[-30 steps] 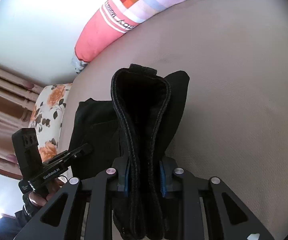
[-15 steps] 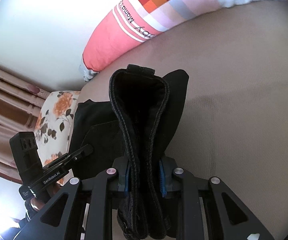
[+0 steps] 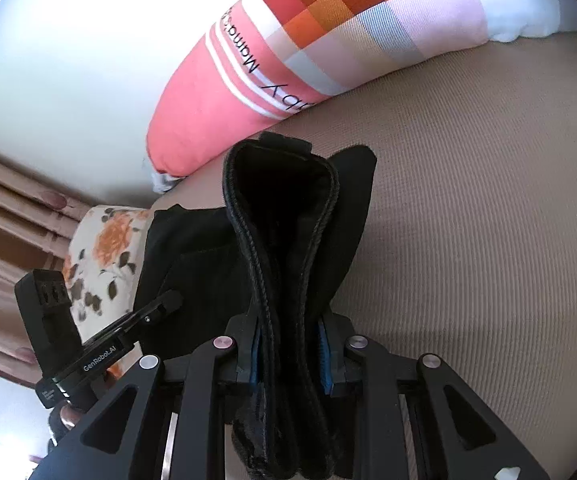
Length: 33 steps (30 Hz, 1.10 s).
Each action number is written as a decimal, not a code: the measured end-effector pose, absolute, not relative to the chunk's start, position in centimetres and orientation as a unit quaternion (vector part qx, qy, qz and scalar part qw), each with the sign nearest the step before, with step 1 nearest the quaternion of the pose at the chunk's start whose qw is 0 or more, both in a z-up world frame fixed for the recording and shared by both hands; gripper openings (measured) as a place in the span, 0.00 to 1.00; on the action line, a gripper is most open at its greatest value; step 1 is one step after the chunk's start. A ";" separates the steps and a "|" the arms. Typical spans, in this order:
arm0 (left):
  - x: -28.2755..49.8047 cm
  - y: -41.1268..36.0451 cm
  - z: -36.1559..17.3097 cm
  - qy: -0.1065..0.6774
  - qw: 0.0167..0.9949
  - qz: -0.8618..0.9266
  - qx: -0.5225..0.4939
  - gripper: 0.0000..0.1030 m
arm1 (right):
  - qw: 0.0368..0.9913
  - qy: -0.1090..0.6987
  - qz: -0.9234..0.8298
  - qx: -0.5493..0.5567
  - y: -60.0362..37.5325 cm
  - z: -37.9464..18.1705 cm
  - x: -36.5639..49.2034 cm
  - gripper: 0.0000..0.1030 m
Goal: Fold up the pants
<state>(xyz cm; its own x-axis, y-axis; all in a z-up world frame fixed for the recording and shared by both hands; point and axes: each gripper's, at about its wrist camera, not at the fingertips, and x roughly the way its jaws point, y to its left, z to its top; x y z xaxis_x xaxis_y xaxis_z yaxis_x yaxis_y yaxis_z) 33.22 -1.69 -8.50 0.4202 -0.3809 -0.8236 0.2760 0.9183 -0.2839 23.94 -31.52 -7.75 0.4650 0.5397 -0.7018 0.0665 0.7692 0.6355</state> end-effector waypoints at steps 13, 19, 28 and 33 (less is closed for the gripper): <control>33.4 -0.9 -12.9 0.507 0.845 -0.165 -0.033 0.45 | 0.831 0.516 0.043 0.203 -30.6 -10.5 23.3 0.43; 32.1 -0.8 -11.6 0.505 0.853 -0.130 -0.008 0.50 | 0.832 0.518 0.026 0.197 -30.2 -9.5 22.7 0.51; 24.2 0.6 -6.7 0.459 0.882 -0.106 0.010 0.76 | 0.876 0.462 0.016 0.139 -27.4 -3.6 16.6 0.67; 19.5 1.2 -4.0 0.430 0.899 -0.089 0.015 0.84 | 0.894 0.434 0.011 0.113 -25.0 -1.2 12.0 0.78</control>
